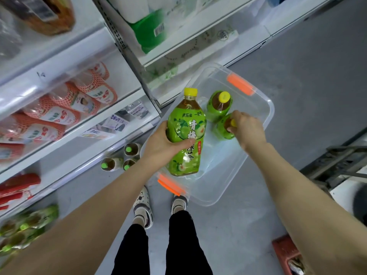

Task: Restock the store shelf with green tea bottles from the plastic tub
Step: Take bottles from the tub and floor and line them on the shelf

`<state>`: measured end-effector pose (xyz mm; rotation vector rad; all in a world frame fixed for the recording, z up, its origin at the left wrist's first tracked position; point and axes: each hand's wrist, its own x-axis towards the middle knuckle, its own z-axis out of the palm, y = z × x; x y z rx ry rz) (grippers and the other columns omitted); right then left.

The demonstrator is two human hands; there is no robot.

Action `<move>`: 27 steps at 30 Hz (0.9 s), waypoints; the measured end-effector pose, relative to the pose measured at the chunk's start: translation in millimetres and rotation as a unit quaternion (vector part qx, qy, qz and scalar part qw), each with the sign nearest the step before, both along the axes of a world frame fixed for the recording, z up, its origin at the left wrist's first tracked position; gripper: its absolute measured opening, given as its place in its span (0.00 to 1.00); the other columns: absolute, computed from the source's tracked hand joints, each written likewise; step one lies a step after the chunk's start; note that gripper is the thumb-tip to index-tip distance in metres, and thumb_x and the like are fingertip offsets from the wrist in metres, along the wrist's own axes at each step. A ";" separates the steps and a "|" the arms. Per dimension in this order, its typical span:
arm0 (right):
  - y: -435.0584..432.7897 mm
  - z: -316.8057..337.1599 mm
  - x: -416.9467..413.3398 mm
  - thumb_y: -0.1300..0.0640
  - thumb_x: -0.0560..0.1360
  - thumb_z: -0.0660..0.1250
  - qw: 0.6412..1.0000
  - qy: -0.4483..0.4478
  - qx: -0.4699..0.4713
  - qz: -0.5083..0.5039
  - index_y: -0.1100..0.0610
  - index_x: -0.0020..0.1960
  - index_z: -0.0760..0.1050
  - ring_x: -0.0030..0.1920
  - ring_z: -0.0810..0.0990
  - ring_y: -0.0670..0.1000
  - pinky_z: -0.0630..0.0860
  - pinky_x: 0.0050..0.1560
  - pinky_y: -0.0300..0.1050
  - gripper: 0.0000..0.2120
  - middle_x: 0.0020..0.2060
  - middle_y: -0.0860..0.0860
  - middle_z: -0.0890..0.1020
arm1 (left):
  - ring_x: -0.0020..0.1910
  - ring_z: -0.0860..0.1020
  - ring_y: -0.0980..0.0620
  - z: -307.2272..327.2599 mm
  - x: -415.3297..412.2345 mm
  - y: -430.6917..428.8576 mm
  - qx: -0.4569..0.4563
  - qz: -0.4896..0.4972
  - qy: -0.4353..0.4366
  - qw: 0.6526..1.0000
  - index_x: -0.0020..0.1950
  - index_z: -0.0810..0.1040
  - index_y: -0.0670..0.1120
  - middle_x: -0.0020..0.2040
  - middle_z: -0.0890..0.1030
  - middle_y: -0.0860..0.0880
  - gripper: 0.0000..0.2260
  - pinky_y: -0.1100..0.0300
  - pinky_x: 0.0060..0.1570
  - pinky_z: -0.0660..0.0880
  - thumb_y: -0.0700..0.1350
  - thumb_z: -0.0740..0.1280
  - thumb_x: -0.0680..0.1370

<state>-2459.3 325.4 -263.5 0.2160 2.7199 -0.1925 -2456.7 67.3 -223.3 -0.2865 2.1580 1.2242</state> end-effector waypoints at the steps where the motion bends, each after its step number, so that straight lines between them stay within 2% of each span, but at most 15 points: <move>1: -7.7 1.8 2.6 0.51 0.77 0.69 1.000 0.001 0.013 0.001 0.61 0.55 0.73 0.48 0.80 0.64 0.67 0.40 0.50 0.14 0.49 0.61 0.81 | 0.54 0.79 0.57 1.6 -0.2 -0.7 -0.003 0.002 -0.001 1.000 0.61 0.73 0.57 0.54 0.81 0.60 0.37 0.52 0.59 0.76 0.68 0.74 0.55; 5: -41.9 1.0 14.4 0.44 0.79 0.64 0.999 0.007 0.041 0.005 0.61 0.53 0.74 0.47 0.80 0.63 0.62 0.38 0.48 0.19 0.47 0.60 0.82 | 0.54 0.80 0.57 8.2 -2.4 -3.7 0.010 0.013 -0.011 1.000 0.60 0.73 0.57 0.53 0.81 0.59 0.36 0.50 0.60 0.76 0.67 0.74 0.55; 7: -51.7 -5.4 20.2 0.43 0.78 0.66 0.999 0.040 -0.005 -0.015 0.61 0.54 0.75 0.47 0.79 0.63 0.64 0.38 0.48 0.20 0.48 0.59 0.81 | 0.54 0.80 0.57 9.8 -4.6 -6.0 0.019 0.030 -0.015 0.999 0.60 0.75 0.56 0.52 0.82 0.58 0.36 0.50 0.59 0.77 0.65 0.76 0.55; 9: -53.4 -16.2 27.5 0.45 0.74 0.71 0.992 0.068 -0.090 -0.051 0.61 0.59 0.75 0.52 0.77 0.63 0.68 0.41 0.51 0.23 0.52 0.59 0.80 | 0.52 0.81 0.58 11.4 -6.4 -9.5 0.029 0.044 -0.024 0.998 0.60 0.75 0.55 0.51 0.83 0.58 0.33 0.52 0.58 0.77 0.61 0.78 0.58; 11: -45.2 -27.5 33.3 0.49 0.68 0.78 0.982 0.047 -0.163 -0.087 0.60 0.67 0.71 0.60 0.73 0.63 0.72 0.53 0.53 0.33 0.60 0.60 0.76 | 0.50 0.80 0.60 13.4 -7.4 -12.7 0.040 0.056 -0.030 0.997 0.60 0.75 0.54 0.51 0.82 0.58 0.27 0.56 0.55 0.77 0.54 0.80 0.64; 13: -34.9 -35.8 36.5 0.54 0.62 0.83 0.974 -0.020 -0.196 -0.112 0.59 0.74 0.63 0.67 0.70 0.64 0.68 0.64 0.53 0.47 0.69 0.61 0.69 | 0.49 0.80 0.62 15.6 -8.4 -15.1 0.051 0.071 -0.033 0.996 0.59 0.74 0.54 0.50 0.81 0.59 0.22 0.58 0.51 0.78 0.50 0.78 0.69; 15: -31.3 -42.3 37.0 0.59 0.60 0.84 0.971 -0.089 -0.194 -0.109 0.58 0.78 0.56 0.70 0.68 0.62 0.67 0.66 0.52 0.54 0.74 0.58 0.64 | 0.47 0.81 0.61 17.3 -8.8 -17.0 0.069 0.087 -0.045 0.993 0.60 0.75 0.52 0.49 0.82 0.58 0.21 0.61 0.44 0.78 0.50 0.77 0.70; 17: -33.9 -49.6 35.9 0.60 0.60 0.83 0.969 -0.092 -0.204 -0.104 0.56 0.78 0.57 0.70 0.69 0.60 0.67 0.66 0.50 0.54 0.75 0.56 0.64 | 0.49 0.83 0.58 15.1 -8.8 -20.1 0.092 0.101 -0.055 0.989 0.63 0.75 0.50 0.52 0.83 0.55 0.25 0.59 0.49 0.80 0.50 0.77 0.68; 20: -38.0 -58.2 29.5 0.58 0.60 0.82 0.965 -0.031 -0.225 -0.128 0.54 0.75 0.62 0.64 0.74 0.61 0.71 0.58 0.49 0.49 0.69 0.55 0.71 | 0.51 0.83 0.57 9.8 -10.2 -28.9 0.108 0.098 -0.060 0.988 0.63 0.75 0.50 0.53 0.84 0.54 0.31 0.55 0.55 0.79 0.54 0.81 0.62; 22: -41.1 -63.6 26.0 0.55 0.61 0.82 0.958 0.003 -0.246 -0.146 0.53 0.73 0.62 0.62 0.75 0.60 0.71 0.55 0.47 0.46 0.67 0.54 0.72 | 0.53 0.83 0.54 6.1 -10.5 -34.9 0.112 0.096 -0.059 0.987 0.63 0.76 0.51 0.54 0.84 0.53 0.33 0.52 0.57 0.78 0.58 0.79 0.60; 25: -49.6 -68.7 20.6 0.57 0.61 0.81 0.941 0.023 -0.282 -0.184 0.54 0.72 0.61 0.62 0.74 0.59 0.71 0.56 0.48 0.46 0.67 0.55 0.70 | 0.55 0.82 0.52 4.2 -8.5 -42.0 0.120 0.101 -0.058 0.986 0.64 0.75 0.51 0.56 0.84 0.52 0.35 0.47 0.60 0.77 0.59 0.78 0.61; 27: -54.6 -68.7 13.5 0.59 0.61 0.81 0.943 0.023 -0.284 -0.175 0.55 0.72 0.60 0.62 0.73 0.60 0.71 0.56 0.49 0.46 0.67 0.55 0.69 | 0.55 0.83 0.51 4.1 -7.3 -45.0 0.128 0.107 -0.061 0.984 0.65 0.74 0.50 0.56 0.84 0.51 0.34 0.46 0.59 0.77 0.58 0.78 0.62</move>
